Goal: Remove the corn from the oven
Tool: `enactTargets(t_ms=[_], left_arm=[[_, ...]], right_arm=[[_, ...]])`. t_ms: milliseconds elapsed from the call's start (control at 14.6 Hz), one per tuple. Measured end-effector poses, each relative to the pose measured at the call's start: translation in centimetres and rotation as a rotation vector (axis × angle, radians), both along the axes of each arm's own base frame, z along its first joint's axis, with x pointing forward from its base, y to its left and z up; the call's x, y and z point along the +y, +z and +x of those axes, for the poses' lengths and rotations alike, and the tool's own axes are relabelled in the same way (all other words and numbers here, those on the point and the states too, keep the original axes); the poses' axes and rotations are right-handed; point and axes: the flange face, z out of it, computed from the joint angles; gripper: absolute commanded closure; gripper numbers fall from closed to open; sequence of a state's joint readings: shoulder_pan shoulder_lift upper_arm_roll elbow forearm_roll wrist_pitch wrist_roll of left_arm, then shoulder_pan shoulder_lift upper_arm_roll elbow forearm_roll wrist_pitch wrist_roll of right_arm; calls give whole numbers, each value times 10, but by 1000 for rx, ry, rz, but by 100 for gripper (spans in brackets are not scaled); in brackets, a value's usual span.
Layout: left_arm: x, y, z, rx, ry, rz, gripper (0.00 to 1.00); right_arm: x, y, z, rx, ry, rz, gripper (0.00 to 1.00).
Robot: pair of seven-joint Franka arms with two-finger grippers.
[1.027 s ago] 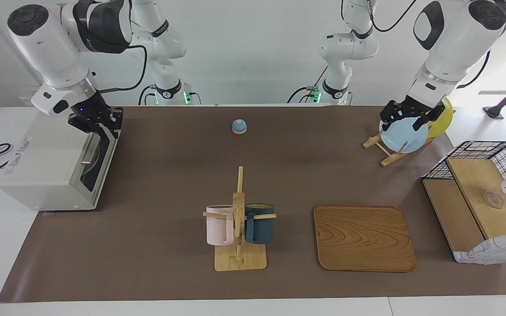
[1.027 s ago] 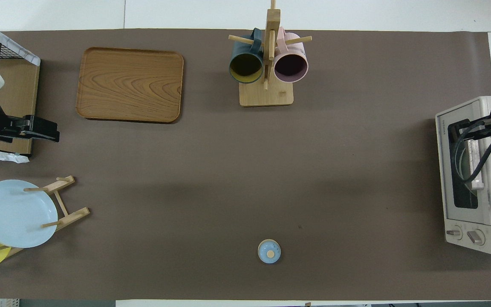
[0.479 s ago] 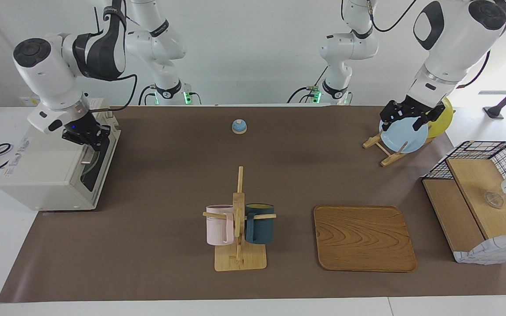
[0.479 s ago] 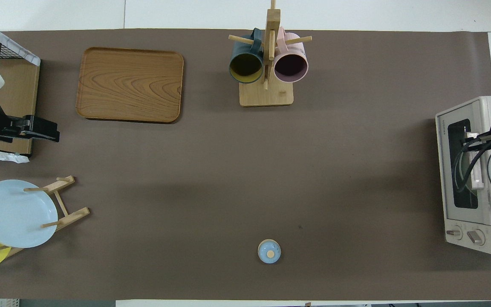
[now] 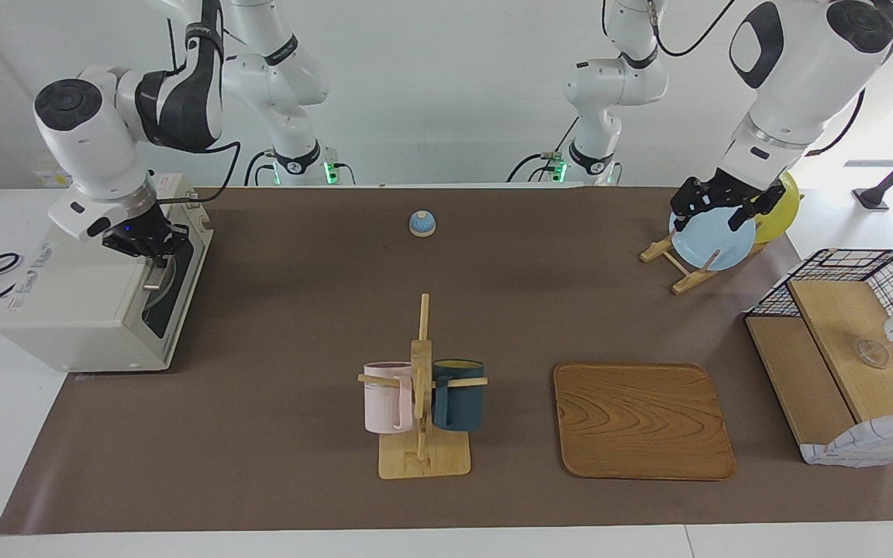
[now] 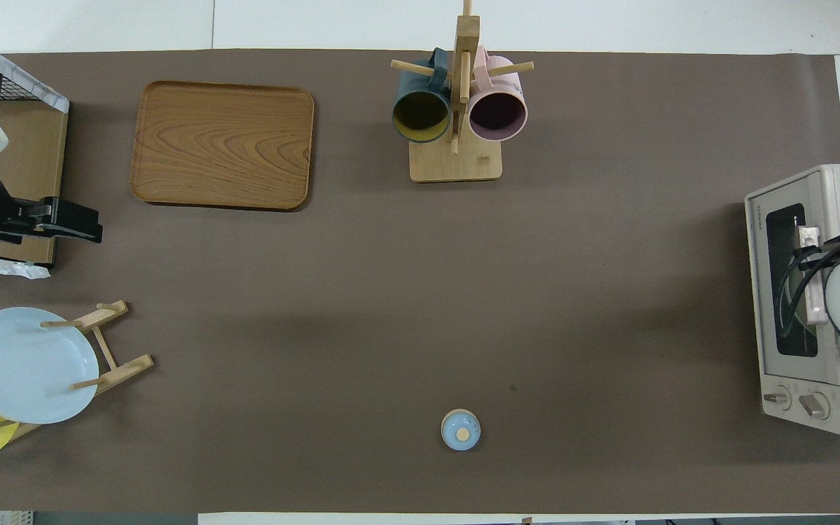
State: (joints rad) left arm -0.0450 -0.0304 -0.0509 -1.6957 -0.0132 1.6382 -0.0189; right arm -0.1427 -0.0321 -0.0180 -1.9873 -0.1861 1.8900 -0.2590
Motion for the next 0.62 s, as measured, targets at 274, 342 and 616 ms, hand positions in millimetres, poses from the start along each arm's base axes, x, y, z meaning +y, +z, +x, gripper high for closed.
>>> enactTargets(t_ms=[274,342,616], left_arm=[[-1,0,0,1,-1,0,0],[-1,0,0,1,-1,0,0],[-1,0,0,1,-2,0,0]], right_arm=[[0,-1,-1,-2,0,0,100],[0,-2,-1,-2,0,0,100],[2,-3,-1,-4,3,0,100]])
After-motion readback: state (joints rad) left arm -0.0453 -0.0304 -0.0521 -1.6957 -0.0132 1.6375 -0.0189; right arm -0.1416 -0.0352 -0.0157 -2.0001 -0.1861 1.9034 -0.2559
